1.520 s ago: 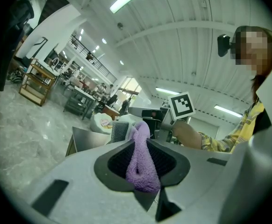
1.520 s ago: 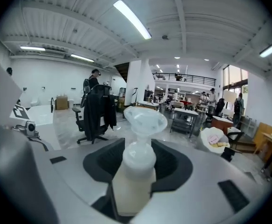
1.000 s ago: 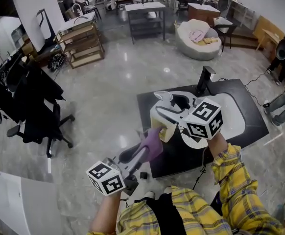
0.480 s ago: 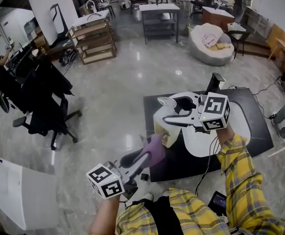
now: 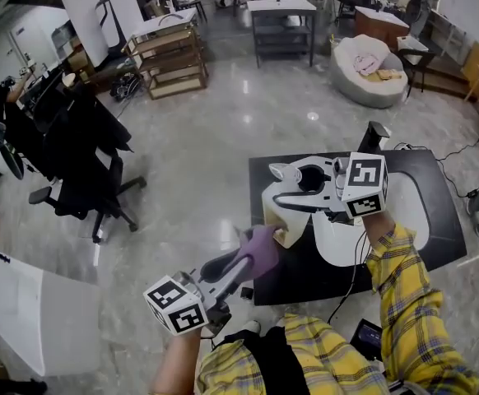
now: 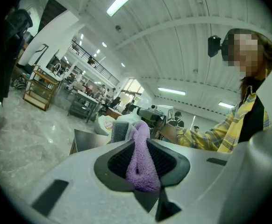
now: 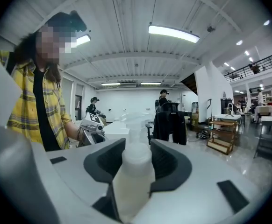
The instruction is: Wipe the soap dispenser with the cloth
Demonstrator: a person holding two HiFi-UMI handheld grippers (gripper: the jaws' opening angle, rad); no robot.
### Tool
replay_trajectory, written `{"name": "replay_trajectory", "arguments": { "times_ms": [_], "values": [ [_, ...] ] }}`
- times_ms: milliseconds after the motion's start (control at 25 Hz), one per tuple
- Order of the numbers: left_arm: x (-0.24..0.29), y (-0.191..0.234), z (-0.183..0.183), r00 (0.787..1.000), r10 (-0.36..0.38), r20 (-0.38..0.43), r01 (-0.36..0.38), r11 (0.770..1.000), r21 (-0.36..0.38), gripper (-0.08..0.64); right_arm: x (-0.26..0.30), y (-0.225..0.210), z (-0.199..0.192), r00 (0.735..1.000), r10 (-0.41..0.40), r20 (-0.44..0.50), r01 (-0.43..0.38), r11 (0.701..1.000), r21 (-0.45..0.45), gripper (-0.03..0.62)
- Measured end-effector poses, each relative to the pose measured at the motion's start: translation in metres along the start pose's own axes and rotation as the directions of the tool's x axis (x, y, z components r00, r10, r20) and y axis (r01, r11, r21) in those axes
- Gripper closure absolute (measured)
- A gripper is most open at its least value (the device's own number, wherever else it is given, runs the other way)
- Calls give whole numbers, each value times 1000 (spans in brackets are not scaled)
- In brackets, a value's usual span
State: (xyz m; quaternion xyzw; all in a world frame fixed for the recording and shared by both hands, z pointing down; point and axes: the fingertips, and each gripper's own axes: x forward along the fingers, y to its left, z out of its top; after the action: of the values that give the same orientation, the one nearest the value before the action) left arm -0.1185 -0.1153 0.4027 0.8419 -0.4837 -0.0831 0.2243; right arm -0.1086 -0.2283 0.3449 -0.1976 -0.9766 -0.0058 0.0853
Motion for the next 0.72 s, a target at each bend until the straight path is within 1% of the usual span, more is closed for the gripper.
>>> {"name": "replay_trajectory", "arguments": {
  "times_ms": [160, 280, 440, 600, 720],
  "values": [
    [0, 8, 6, 1000, 9, 4, -9, 1000, 16, 494, 0, -7, -1, 993, -115, 5, 115, 993, 21, 434],
    [-2, 13, 10, 1000, 10, 16, -11, 1000, 23, 494, -2, -11, -2, 973, -230, 24, 229, 972, 46, 434],
    [-3, 17, 16, 999, 9, 31, -9, 1000, 21, 494, -4, -17, -2, 920, -389, 54, 382, 918, 106, 433],
    [-7, 21, 19, 999, 2, 35, -3, 1000, 17, 494, -5, -21, -1, 865, -497, 61, 487, 864, 131, 433],
    [-10, 24, 21, 999, 5, 44, -5, 1000, 13, 494, -6, -23, -1, 818, -571, 63, 560, 817, 141, 433]
  ]
}}
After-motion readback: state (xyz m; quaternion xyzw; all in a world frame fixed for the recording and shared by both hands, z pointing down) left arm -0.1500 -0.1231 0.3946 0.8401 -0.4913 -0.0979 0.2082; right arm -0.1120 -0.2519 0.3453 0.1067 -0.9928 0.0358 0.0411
